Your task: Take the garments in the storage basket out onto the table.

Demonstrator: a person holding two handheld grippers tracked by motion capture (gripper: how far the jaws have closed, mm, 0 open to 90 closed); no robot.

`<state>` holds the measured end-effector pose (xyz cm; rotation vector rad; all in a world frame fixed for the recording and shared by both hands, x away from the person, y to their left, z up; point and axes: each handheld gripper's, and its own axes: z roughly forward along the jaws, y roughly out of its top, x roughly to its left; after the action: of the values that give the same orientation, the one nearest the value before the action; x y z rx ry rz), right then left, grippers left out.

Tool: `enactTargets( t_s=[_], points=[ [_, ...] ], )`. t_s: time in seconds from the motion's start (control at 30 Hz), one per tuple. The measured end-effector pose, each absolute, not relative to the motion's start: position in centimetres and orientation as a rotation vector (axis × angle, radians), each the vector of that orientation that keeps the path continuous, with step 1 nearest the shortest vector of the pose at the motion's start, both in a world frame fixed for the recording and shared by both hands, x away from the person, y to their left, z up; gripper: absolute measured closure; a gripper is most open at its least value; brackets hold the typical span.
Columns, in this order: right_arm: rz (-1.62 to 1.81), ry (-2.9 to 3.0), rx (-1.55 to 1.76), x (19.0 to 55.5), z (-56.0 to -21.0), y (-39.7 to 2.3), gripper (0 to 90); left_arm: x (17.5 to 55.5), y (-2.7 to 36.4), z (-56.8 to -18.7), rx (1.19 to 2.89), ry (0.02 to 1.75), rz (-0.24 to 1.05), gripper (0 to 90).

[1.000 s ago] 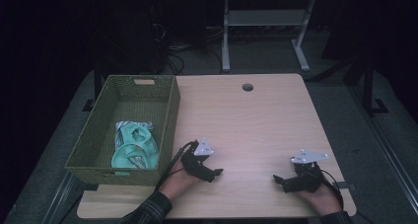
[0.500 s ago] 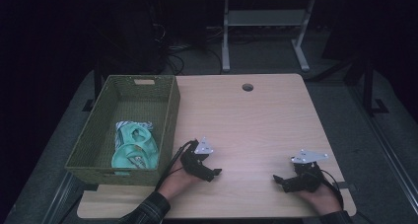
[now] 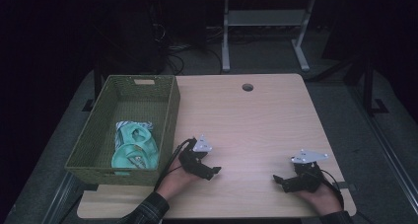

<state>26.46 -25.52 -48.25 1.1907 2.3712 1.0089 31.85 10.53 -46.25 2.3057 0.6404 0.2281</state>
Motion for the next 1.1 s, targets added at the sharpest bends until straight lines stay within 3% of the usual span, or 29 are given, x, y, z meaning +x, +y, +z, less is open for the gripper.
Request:
enactTargets(
  t_s=[1.1],
  points=[
    [1.01,2.372,1.191,26.5,-48.2,-25.5,2.2,32.2,10.3,-43.8,2.328,0.591,0.216,13.3]
  ],
)
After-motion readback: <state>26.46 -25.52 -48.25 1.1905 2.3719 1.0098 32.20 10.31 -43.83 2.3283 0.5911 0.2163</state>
